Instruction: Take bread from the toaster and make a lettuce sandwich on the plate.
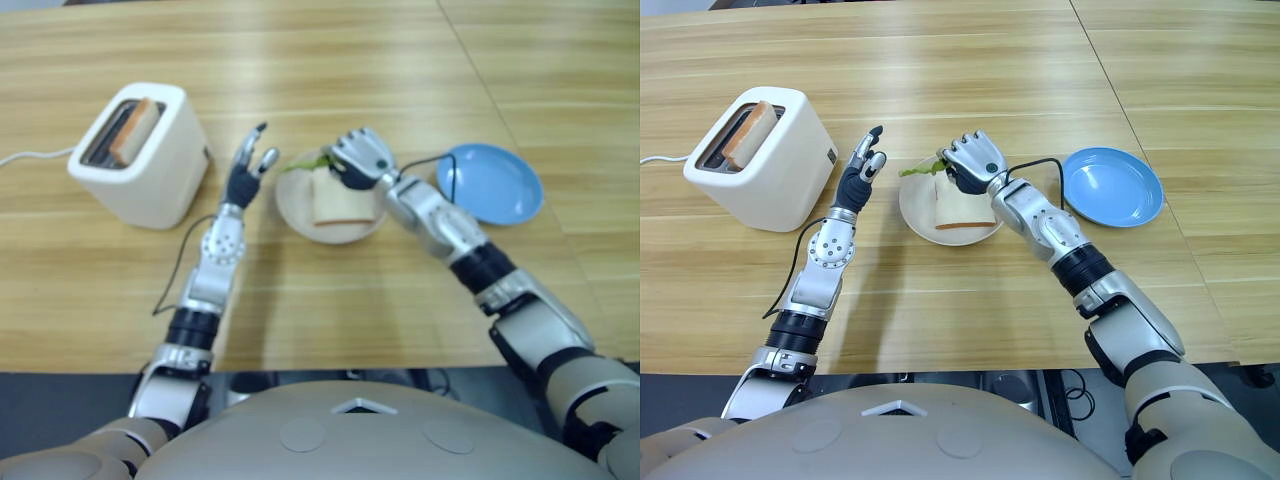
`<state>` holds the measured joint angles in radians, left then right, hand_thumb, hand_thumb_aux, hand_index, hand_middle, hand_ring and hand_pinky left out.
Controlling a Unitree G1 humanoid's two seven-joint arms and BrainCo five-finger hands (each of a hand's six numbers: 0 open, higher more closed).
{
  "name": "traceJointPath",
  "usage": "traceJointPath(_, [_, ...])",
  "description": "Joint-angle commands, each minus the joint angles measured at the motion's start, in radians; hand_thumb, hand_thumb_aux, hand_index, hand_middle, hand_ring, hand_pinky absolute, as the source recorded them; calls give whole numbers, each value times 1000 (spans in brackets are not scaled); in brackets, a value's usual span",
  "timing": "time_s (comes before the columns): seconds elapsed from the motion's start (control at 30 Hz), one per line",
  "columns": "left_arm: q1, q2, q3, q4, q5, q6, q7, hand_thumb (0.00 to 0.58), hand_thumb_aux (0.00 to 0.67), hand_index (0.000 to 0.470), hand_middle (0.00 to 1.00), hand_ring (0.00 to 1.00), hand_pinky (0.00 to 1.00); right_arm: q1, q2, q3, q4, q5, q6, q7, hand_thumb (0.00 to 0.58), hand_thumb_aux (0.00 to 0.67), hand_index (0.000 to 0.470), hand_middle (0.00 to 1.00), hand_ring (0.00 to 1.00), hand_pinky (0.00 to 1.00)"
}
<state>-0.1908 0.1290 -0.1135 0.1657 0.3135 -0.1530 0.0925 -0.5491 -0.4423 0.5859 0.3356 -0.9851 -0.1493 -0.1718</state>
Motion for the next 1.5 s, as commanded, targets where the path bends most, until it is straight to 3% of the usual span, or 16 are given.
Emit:
traceJointPath(0.03, [2, 5, -6, 20, 8, 9, 1, 0, 0, 0, 0, 0, 0, 48, -28, 3, -23, 0, 43, 145, 0, 0, 0, 0, 0, 0])
traceJointPath(0.33, [4, 10, -7, 22, 13, 11, 1, 0, 0, 0, 0, 0, 0, 139, -122, -67, -242, 24, 123, 402, 0, 0, 0, 0, 0, 0])
traceJointPath(0.5, [7, 19, -2, 4, 11, 9, -1, 0, 0, 0, 0, 0, 0, 165, -141, -164, -387, 62, 150, 430, 0, 0, 0, 0, 0, 0])
traceJointPath(0.8, [21, 161, 147, -482, 155, 63, 18, 0, 0, 0, 0, 0, 0, 196, -10, -509, -606, 401, 162, 318, 0, 0, 0, 0, 0, 0])
traceJointPath(0.93, [0, 330, 293, -596, 376, 160, 13, 0, 0, 0, 0, 0, 0, 228, 42, -585, -602, 515, 149, 293, 0, 0, 0, 0, 0, 0])
traceJointPath(1.03, [-11, 450, 348, -483, 492, 274, -7, 0, 0, 0, 0, 0, 0, 258, 66, -611, -595, 577, 138, 291, 0, 0, 0, 0, 0, 0])
traceJointPath(1.17, [-23, 540, 315, -263, 558, 362, -35, 0, 0, 0, 0, 0, 0, 301, 83, -609, -594, 611, 126, 291, 0, 0, 0, 0, 0, 0])
traceJointPath(1.5, [-54, 514, 171, 29, 498, 421, -119, 0, 0, 0, 0, 0, 0, 324, 76, -603, -569, 606, 107, 284, 0, 0, 0, 0, 0, 0])
